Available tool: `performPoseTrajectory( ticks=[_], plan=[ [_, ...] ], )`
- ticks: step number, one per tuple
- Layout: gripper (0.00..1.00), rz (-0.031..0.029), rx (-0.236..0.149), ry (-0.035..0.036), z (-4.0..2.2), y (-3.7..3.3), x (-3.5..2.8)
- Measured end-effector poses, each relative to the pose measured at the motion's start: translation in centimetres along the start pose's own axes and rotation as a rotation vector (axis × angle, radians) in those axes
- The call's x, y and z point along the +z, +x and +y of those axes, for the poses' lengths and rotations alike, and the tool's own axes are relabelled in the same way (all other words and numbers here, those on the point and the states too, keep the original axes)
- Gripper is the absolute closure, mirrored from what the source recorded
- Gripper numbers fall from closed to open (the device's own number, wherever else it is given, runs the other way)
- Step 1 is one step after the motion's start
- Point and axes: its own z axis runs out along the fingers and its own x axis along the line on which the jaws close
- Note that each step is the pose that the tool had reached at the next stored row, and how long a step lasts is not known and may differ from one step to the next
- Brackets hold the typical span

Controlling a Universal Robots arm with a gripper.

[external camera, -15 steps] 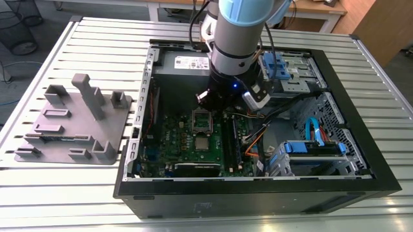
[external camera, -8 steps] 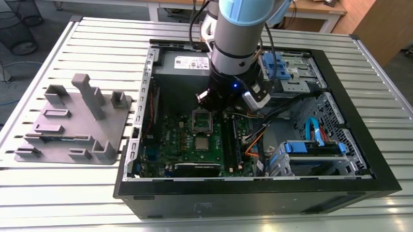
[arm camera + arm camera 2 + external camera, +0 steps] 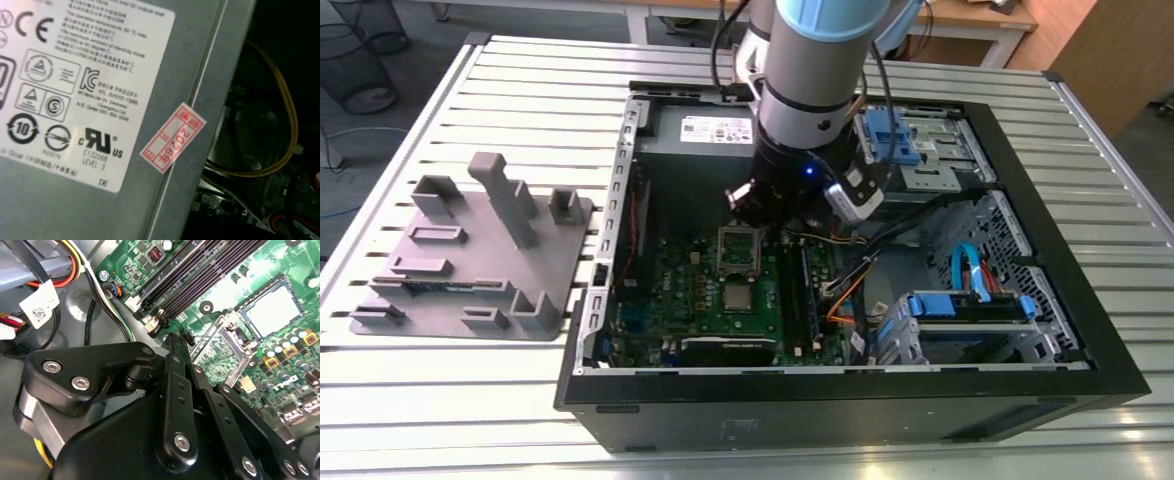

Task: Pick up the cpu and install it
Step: 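Close the cpu cover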

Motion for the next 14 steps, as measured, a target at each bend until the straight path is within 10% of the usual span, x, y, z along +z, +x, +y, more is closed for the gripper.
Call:
performPoseTrajectory(
  ticks=[9, 14],
  plan=[
    [0.89, 0.0001, -0.006, 0.0, -0.16, 0.06, -0.38],
    [0.89, 0.003, -0.088, 0.0004, -0.16, 0.06, -0.39]
  ],
)
